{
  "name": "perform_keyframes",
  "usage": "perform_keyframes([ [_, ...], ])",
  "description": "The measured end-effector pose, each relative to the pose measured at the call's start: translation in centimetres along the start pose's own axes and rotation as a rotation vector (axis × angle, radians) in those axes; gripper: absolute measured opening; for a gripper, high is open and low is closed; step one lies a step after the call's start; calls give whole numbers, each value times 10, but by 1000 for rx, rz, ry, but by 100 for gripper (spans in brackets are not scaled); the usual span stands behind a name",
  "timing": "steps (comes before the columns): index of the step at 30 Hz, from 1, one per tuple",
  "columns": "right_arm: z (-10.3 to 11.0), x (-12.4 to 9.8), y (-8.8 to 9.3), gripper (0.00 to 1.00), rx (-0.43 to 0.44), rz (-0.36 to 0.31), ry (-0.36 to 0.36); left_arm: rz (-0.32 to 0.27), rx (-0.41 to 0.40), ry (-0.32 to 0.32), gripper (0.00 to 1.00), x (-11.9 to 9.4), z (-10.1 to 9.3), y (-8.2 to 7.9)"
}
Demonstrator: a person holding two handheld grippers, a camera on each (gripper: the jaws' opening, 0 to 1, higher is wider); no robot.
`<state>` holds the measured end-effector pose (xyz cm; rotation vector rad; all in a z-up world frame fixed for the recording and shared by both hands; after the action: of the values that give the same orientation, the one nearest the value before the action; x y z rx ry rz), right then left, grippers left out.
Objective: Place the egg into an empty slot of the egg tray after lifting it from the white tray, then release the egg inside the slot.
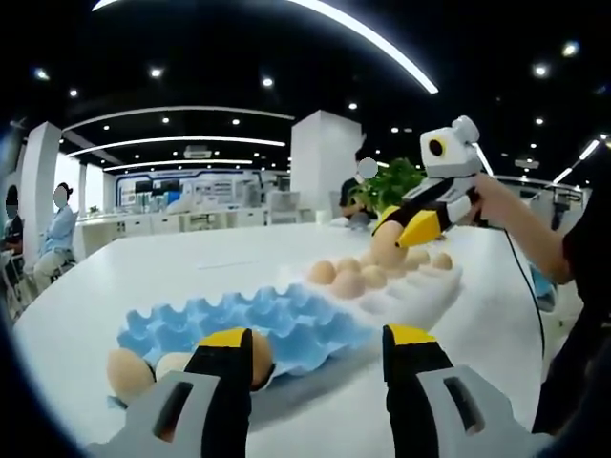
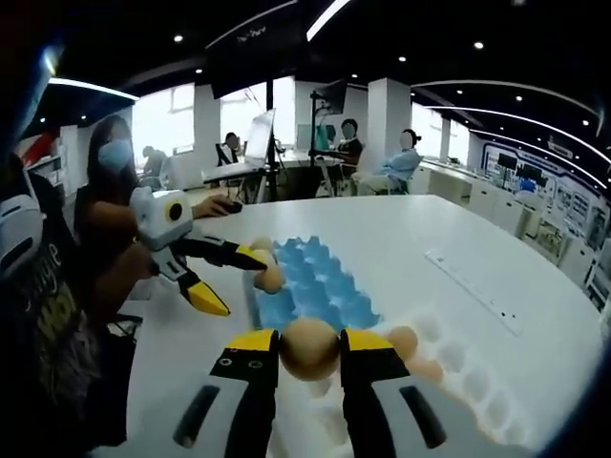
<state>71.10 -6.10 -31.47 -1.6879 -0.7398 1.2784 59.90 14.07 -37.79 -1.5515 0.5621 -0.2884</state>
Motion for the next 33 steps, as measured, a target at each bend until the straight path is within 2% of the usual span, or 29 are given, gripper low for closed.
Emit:
perform_keyframes([
  [11, -5, 21, -11, 26, -9, -1, -37, -8, 8, 6, 56, 2, -3, -2],
  [18, 4, 30, -15, 26, -10, -8, -58, -8, 11, 10, 55, 3, -3, -3],
  [33, 26, 47, -23, 26, -1, -35, -91, -13, 13, 46, 53, 19, -7, -6],
])
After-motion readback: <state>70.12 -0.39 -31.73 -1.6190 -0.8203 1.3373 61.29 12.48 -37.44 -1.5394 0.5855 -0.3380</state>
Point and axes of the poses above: the point that each gripper's makers call its tool centre point, and the gripper's own axes: x roughly forward along the fingers, z roughly to its left, y roughly out of its underside, the point moved 8 cm from there along -x, roughly backward along the fingers, and after that the axes turned 9 degrees about y, right-handed, at the moved point
